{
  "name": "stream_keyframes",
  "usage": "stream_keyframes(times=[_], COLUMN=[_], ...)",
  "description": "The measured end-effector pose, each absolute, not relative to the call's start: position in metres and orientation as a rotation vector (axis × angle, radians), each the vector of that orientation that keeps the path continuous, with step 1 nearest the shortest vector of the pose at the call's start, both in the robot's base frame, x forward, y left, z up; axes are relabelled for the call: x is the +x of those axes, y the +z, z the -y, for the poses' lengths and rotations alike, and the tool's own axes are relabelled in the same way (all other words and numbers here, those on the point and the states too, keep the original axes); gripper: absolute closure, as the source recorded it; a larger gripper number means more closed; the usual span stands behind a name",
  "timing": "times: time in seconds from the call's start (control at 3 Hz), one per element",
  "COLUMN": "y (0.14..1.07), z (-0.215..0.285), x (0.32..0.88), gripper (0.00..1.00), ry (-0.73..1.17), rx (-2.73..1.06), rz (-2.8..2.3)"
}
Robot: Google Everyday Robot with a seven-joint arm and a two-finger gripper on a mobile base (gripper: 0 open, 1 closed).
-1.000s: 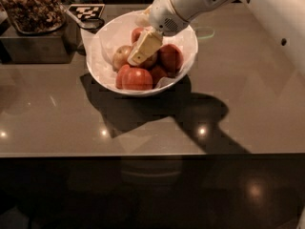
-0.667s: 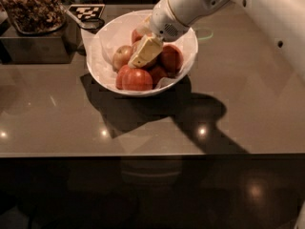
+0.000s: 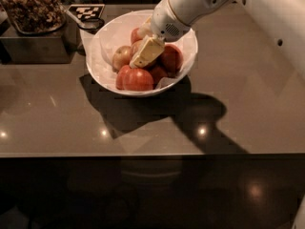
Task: Pick apple from white bowl
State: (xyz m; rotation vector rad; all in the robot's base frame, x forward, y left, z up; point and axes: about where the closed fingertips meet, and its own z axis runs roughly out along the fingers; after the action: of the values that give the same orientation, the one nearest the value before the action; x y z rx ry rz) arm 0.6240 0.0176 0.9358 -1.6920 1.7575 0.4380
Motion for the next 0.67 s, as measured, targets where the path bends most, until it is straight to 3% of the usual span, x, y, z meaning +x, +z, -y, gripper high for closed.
stream_keyframes(times=[0.67], y=[0.917], z=[-0.010], x=[0.617], gripper=[0.40], ry=[0.446], rx=[-1.732], rz=[-1.828])
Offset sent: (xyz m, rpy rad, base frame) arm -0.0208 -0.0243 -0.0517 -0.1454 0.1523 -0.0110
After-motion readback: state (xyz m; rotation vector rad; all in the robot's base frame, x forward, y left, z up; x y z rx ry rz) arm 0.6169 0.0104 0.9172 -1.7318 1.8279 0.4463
